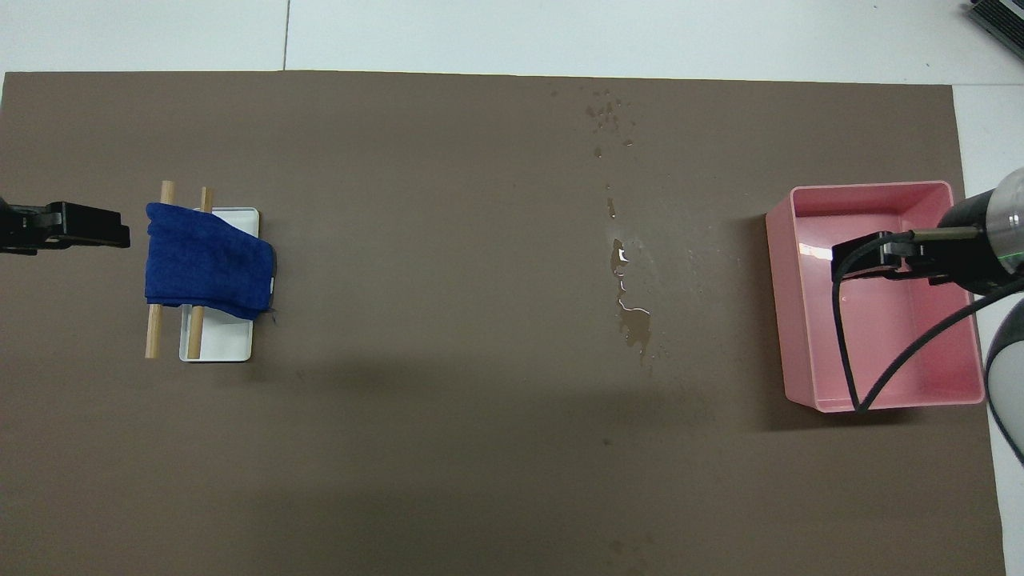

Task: Wipe water with towel using both arms
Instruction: 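Move the left gripper toward the blue towel on the white tray, then close the left gripper on the blue towel's edge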

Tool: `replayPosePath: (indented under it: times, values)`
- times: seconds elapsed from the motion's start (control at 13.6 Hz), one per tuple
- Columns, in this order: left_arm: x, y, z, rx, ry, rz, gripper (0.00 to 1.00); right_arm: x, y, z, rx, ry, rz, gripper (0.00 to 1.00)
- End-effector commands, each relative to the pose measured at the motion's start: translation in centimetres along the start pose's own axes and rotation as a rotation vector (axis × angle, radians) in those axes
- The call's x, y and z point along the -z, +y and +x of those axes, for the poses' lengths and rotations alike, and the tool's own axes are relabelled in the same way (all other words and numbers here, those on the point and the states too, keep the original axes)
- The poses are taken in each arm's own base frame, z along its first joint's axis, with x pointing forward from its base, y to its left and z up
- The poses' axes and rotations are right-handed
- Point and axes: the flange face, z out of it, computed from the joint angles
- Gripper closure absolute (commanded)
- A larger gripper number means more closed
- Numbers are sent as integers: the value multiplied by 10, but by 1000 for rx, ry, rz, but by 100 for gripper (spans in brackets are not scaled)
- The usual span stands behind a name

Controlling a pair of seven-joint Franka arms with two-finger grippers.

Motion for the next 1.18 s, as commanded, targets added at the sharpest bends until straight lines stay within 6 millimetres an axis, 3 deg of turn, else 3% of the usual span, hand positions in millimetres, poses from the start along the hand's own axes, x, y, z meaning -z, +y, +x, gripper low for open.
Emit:
replayPosePath:
  times: [0.0, 0.22, 0.44, 0.66, 0.88, 1.11]
  values:
    - [-49, -16, -14, 31, 94, 68, 0, 2, 5, -4, 15, -8, 2, 0]
    - [-101, -25, 3, 21, 109, 105, 0, 2, 5, -4, 15, -8, 2, 0]
    - [-168, -18, -5, 14, 151, 134, 0, 2, 5, -4, 15, -8, 2, 0]
    - [-180, -17, -7, -23, 146, 164, 7, 2, 5, -4, 15, -8, 2, 0]
    - [-186, -18, -8, -19, 141, 165, 34, 2, 4, -4, 16, -8, 2, 0]
    - [-186, -18, -8, -18, 144, 179, 54, 2, 5, -4, 15, -8, 2, 0]
